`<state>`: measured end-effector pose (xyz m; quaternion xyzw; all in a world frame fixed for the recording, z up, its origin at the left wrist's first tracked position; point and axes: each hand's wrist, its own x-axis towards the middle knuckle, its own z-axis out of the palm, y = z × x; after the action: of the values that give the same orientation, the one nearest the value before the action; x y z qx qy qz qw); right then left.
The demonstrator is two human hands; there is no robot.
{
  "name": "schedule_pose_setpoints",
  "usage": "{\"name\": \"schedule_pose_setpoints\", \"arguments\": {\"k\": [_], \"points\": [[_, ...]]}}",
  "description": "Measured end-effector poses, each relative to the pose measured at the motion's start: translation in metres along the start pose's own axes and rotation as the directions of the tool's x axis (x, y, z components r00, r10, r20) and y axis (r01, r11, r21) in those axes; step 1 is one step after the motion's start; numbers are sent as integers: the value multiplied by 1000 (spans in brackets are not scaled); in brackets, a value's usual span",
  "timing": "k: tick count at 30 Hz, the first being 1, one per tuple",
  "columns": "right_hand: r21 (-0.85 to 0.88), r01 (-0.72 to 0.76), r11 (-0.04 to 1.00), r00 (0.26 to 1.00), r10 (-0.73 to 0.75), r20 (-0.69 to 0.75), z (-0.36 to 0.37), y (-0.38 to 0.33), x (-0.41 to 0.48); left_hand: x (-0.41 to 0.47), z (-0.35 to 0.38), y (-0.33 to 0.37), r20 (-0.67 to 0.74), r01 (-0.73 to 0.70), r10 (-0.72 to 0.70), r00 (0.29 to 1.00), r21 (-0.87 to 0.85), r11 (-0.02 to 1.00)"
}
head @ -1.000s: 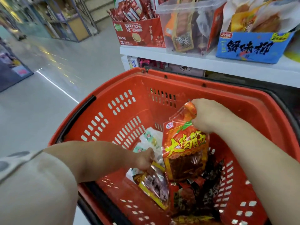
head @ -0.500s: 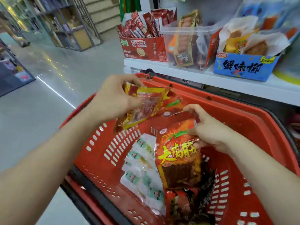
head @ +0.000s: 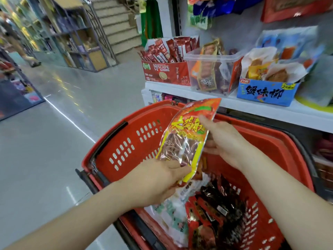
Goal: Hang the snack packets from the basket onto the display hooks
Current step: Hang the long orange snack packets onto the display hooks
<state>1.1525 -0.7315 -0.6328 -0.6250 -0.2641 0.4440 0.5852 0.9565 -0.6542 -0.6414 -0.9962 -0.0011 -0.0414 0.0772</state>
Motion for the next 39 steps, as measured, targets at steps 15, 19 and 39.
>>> {"name": "schedule_pose_setpoints", "arguments": {"k": [15,19,39], "points": [[-413,435,800,872,-489,-29,25,-45,-38,16,-43,-53,-4,97,-763,647,-991,87],[-393,492,777,844,-536,-2,22,-72,-57,37,-54,-48,29,-137,-799,601,-981,-139],[-456,691,560,487,-828,-279,-79,-189,-197,75,-211,39,-675,-286,-487,554,-704,649]]}}
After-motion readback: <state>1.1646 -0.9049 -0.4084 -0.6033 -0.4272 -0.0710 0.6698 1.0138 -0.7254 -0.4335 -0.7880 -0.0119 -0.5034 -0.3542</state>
